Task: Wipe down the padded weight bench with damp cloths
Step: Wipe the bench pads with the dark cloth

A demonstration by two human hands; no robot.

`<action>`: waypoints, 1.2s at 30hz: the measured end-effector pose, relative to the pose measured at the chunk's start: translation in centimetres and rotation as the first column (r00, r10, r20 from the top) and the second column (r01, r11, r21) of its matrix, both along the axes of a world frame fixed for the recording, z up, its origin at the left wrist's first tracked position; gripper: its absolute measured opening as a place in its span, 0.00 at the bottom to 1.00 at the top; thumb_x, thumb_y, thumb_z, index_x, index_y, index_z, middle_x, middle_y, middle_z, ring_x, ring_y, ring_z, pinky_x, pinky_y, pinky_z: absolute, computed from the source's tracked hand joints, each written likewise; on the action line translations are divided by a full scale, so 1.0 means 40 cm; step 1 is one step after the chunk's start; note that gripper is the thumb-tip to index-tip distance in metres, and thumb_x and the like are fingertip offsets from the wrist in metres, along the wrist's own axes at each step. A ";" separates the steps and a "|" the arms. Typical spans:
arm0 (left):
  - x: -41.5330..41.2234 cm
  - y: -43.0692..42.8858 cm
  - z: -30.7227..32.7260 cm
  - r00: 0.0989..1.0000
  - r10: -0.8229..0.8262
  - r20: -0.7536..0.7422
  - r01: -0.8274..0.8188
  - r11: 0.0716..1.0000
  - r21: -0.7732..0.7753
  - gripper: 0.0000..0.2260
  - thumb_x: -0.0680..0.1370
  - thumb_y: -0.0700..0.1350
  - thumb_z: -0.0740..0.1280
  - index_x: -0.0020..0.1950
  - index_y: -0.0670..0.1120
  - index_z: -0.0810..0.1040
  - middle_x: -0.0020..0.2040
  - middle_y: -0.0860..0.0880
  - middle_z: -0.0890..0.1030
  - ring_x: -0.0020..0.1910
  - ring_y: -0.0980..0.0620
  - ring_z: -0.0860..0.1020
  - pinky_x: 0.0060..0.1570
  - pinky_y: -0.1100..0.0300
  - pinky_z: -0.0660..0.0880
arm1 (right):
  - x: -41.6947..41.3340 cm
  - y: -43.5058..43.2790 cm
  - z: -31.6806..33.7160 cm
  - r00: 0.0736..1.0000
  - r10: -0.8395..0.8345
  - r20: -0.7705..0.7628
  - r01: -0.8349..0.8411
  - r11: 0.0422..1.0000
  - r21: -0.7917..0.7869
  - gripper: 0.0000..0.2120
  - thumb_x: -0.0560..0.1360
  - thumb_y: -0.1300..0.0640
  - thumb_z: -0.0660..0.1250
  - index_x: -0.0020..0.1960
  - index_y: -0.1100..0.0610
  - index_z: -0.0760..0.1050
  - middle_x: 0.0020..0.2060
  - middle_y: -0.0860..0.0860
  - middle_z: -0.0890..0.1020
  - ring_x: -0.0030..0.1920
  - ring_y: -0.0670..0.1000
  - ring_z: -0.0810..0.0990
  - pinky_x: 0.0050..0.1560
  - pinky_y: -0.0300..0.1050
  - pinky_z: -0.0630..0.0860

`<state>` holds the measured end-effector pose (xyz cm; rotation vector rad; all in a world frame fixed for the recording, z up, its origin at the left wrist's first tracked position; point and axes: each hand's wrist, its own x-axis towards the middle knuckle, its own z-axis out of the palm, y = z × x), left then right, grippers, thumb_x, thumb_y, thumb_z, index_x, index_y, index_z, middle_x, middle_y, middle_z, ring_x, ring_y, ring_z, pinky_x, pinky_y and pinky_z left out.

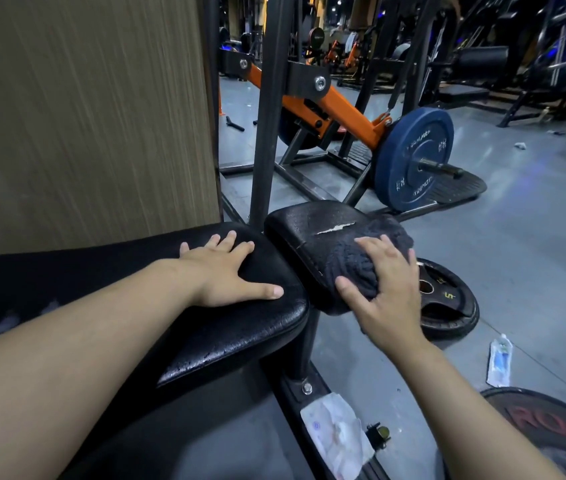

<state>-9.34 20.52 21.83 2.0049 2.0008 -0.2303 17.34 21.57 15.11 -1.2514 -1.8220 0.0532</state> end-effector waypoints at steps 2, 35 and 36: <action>0.001 0.000 -0.001 1.000 0.001 -0.006 -0.001 1.000 0.013 0.54 0.61 0.83 0.54 0.81 0.59 0.45 0.82 0.51 0.40 0.80 0.48 0.41 0.74 0.33 0.43 | -0.044 -0.025 0.004 0.989 0.019 0.150 -0.022 1.000 0.020 0.34 0.70 0.33 0.63 0.70 0.50 0.70 0.68 0.48 0.74 0.75 0.51 0.64 0.76 0.61 0.49; 0.000 -0.001 -0.001 1.000 -0.007 0.019 0.007 1.000 0.015 0.52 0.64 0.82 0.55 0.81 0.58 0.45 0.81 0.50 0.39 0.80 0.47 0.39 0.73 0.32 0.40 | -0.247 0.322 0.192 0.821 0.468 0.328 -0.261 0.818 -0.513 0.35 0.59 0.43 0.72 0.65 0.42 0.69 0.56 0.44 0.79 0.59 0.51 0.76 0.62 0.47 0.72; 0.000 -0.001 -0.002 1.000 -0.008 0.018 0.008 1.000 0.016 0.52 0.64 0.82 0.55 0.81 0.58 0.45 0.81 0.50 0.39 0.80 0.47 0.39 0.73 0.32 0.40 | -0.258 0.335 0.197 0.818 0.483 0.313 -0.263 0.798 -0.542 0.34 0.59 0.43 0.72 0.65 0.42 0.69 0.56 0.44 0.79 0.58 0.50 0.76 0.60 0.46 0.72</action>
